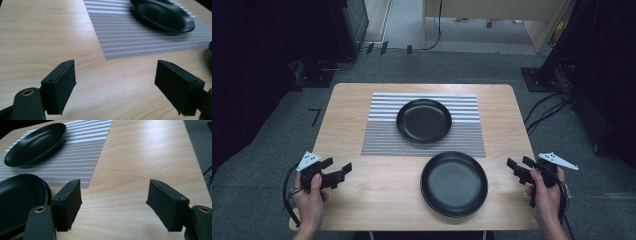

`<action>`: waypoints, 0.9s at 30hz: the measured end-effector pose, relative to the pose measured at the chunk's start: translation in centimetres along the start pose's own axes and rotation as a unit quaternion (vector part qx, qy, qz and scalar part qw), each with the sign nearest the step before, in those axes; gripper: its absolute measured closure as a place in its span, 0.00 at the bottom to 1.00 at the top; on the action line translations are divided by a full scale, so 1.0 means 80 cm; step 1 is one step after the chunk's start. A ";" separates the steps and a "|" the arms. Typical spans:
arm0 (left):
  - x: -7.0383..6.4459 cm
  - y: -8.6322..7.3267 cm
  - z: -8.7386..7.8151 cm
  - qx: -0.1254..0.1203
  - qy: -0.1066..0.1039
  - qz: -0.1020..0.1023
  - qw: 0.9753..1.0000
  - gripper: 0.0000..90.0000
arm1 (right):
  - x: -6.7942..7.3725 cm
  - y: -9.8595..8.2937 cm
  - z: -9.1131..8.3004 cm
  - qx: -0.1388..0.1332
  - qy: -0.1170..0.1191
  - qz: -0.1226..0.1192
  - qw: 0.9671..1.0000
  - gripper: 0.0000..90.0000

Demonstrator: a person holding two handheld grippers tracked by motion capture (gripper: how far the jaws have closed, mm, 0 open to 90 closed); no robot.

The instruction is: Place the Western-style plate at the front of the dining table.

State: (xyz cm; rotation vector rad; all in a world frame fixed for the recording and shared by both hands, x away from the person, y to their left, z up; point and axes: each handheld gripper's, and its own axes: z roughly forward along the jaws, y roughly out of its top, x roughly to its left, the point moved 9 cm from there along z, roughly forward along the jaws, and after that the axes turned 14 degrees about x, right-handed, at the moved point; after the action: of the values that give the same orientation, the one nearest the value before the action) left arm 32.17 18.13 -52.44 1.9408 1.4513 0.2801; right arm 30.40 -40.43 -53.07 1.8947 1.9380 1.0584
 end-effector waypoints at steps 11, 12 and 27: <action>0.022 -0.044 0.003 0.019 0.033 -0.013 0.999 0.19 | -0.027 -0.037 -0.007 0.013 -0.018 0.017 1.000 0.30; 0.023 -0.047 0.002 0.020 0.035 -0.013 0.999 0.19 | -0.029 -0.042 -0.007 0.017 -0.020 0.017 1.000 0.30; 0.048 -0.079 0.006 0.045 0.112 0.001 0.993 0.19 | -0.033 -0.088 -0.002 0.042 -0.101 -0.026 0.994 0.27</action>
State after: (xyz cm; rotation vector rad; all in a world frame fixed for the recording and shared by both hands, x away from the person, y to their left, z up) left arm 29.00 22.29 -57.68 2.0349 1.6306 0.4537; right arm 25.23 -42.27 -58.21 1.9018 1.9310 0.7497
